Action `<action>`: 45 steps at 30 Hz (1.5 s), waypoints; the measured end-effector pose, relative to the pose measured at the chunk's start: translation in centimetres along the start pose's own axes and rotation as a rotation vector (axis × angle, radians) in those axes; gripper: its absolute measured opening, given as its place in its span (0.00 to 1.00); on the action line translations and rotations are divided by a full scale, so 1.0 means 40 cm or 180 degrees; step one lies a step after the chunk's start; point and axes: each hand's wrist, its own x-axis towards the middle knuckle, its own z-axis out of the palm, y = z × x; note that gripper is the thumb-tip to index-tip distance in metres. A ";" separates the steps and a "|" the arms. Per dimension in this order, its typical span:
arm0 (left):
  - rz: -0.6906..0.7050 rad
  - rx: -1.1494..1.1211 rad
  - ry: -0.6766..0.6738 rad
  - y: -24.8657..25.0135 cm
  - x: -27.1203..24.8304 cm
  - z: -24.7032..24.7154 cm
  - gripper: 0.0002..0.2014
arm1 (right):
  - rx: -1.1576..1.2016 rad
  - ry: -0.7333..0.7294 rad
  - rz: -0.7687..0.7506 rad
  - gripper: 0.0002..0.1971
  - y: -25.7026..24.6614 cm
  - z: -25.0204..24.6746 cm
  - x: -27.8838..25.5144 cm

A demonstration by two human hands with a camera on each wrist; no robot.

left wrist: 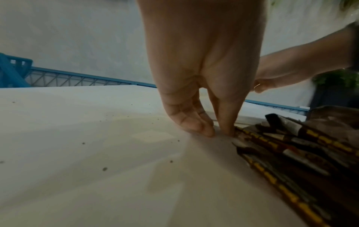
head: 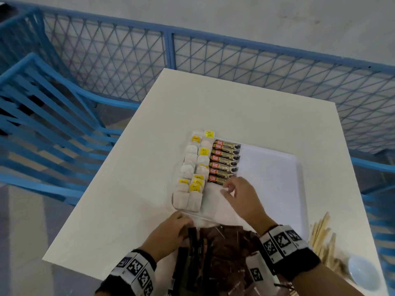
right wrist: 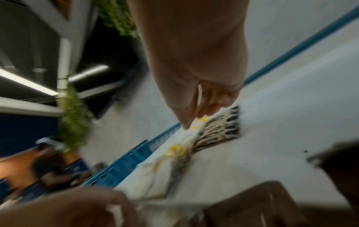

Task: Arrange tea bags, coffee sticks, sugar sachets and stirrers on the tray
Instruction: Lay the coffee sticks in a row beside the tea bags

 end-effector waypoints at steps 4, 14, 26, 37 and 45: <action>-0.0508 0.0018 0.0074 0.005 -0.022 -0.028 0.10 | -0.0689 -0.1731 -0.1194 0.09 -0.063 0.029 -0.102; -0.1246 0.0439 -0.0985 0.067 -0.052 -0.023 0.15 | -0.2023 -0.1760 -0.2821 0.08 -0.056 0.113 -0.175; -0.1192 -0.0291 -0.0377 0.025 -0.063 -0.029 0.07 | -0.1816 -0.1770 -0.2443 0.12 -0.062 0.072 -0.151; -0.1376 -0.1947 -0.0590 0.058 -0.064 -0.070 0.07 | 0.0031 -0.1269 -0.0208 0.04 -0.039 -0.092 -0.151; -0.1439 -0.0917 -0.1299 0.131 -0.014 -0.019 0.06 | 0.1161 -0.0921 0.0468 0.05 0.006 -0.109 -0.200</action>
